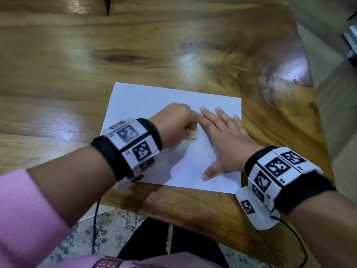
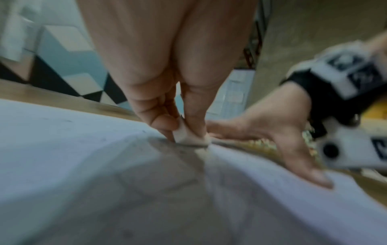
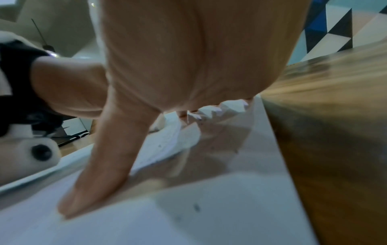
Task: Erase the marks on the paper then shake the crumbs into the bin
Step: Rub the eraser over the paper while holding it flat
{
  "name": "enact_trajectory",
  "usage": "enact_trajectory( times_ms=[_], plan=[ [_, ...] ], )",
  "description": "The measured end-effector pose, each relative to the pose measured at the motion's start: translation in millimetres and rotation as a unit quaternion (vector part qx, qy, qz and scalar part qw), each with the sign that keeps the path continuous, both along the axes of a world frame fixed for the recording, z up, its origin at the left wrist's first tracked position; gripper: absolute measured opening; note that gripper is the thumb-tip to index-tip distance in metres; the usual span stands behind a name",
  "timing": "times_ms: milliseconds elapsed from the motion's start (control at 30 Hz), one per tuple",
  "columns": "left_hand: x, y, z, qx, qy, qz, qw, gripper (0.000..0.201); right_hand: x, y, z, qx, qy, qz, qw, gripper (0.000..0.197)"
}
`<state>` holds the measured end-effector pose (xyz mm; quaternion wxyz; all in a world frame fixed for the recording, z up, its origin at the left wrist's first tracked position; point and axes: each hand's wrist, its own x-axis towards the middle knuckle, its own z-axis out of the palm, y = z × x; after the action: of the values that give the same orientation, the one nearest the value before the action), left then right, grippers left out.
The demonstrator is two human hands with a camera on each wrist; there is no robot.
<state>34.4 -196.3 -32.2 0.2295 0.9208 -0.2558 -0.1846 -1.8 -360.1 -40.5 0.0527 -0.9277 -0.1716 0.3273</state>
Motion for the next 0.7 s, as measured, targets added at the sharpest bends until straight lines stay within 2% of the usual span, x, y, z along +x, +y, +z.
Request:
enact_trajectory(
  times_ms=[100,200,233,300,400,500,567,633,700],
  plan=[
    [-27,14,-6,-0.018,0.015,-0.027,0.999,0.013,0,-1,2,0.001,0.003,0.001,1.000,0.143],
    [-65,40,-9,-0.021,0.101,-0.060,0.993,0.014,0,-1,3,0.007,0.009,-0.002,1.000,0.142],
    [-63,42,-10,-0.025,0.103,-0.057,0.993,0.012,0,-1,4,0.006,0.009,-0.003,1.000,0.142],
    [-42,33,-8,-0.037,0.050,-0.029,0.998,0.006,-1,0,4,0.002,0.007,0.000,1.000,0.142],
    [-8,12,-5,-0.010,-0.009,0.005,1.000,0.004,-1,0,3,0.000,0.002,-0.001,1.000,0.142],
    [-29,27,-6,-0.023,0.005,-0.032,0.999,0.020,0,0,3,0.001,0.007,-0.003,1.000,0.142],
    [-53,47,-3,-0.019,0.057,-0.067,0.996,0.026,0,-1,3,0.003,0.008,-0.004,1.000,0.142],
    [-56,50,-5,0.004,0.081,-0.072,0.994,0.022,0,0,3,0.002,0.007,-0.003,1.000,0.143],
    [-36,34,-3,-0.006,0.037,-0.059,0.998,0.011,0,1,2,-0.002,0.004,-0.002,1.000,0.143]
  ],
)
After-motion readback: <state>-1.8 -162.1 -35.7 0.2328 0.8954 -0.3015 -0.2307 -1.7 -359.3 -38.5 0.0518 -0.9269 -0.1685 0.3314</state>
